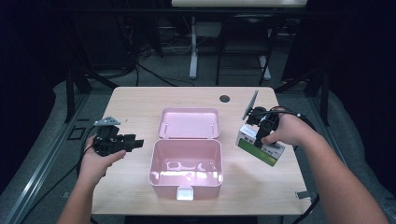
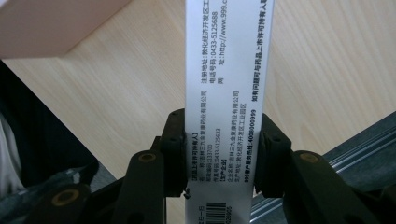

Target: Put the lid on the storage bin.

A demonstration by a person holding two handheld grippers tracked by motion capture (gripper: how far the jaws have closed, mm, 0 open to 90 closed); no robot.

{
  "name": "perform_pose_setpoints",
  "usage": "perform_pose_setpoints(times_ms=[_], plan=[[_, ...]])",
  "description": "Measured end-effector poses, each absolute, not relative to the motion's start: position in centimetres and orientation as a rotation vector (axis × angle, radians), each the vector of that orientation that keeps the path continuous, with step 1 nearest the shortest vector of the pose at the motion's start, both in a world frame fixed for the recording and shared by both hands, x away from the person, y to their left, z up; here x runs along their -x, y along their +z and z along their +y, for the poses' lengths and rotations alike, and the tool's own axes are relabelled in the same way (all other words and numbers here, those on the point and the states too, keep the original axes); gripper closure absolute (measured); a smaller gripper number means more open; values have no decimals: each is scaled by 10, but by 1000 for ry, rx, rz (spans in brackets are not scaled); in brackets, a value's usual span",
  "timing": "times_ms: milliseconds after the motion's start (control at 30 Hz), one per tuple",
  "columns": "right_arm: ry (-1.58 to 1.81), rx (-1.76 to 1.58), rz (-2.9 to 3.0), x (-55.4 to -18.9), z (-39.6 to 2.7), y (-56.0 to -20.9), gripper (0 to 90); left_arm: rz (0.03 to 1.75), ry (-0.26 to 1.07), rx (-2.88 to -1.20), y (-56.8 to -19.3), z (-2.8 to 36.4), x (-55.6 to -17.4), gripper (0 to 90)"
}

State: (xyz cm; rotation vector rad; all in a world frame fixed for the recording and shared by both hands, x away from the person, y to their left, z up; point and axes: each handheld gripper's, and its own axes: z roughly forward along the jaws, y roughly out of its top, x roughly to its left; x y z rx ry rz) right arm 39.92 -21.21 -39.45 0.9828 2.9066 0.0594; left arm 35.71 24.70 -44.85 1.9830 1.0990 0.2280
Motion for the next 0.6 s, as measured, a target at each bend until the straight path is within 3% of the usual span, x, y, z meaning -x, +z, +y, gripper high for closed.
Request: perform_pose_setpoints(times_ms=[600], plan=[[104,-756,2961,-386,-200,-378,618,1100,227,-1984,-449,247,-357,506]])
